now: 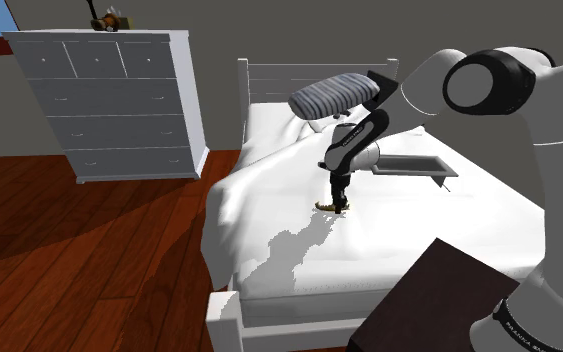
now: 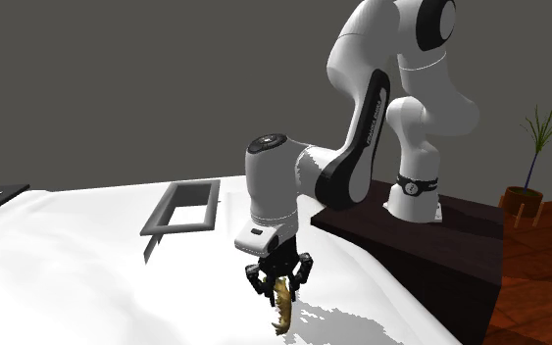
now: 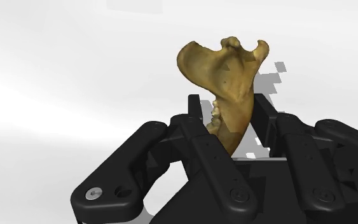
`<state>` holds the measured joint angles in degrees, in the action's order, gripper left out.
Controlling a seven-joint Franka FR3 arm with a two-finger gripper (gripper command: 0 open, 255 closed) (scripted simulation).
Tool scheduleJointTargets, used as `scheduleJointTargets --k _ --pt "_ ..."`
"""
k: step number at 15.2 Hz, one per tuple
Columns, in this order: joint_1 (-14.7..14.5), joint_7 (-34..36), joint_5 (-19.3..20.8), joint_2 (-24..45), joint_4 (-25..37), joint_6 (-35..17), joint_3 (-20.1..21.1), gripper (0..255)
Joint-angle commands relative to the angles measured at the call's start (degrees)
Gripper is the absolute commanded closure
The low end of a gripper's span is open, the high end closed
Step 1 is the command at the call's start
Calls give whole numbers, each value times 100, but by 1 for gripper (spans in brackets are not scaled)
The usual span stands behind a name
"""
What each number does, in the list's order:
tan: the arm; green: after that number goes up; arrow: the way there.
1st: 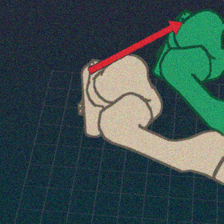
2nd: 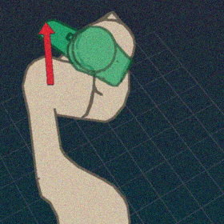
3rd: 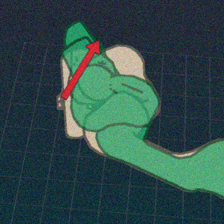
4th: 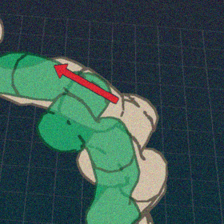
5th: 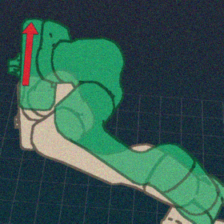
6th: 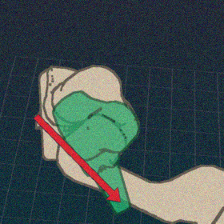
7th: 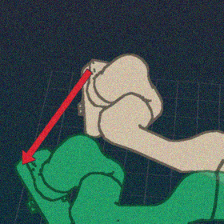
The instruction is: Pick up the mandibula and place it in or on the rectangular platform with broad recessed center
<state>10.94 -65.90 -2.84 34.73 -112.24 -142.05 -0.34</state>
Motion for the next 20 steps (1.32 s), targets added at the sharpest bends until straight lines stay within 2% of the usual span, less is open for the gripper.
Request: scheduleJointTargets --k 1,5,20 --pt "-7 2 -1 20 -14 15 8 255" --pt "-6 0 -2 15 -27 6 8 255" --pt "-19 42 33 -903 -125 826 -15 255"
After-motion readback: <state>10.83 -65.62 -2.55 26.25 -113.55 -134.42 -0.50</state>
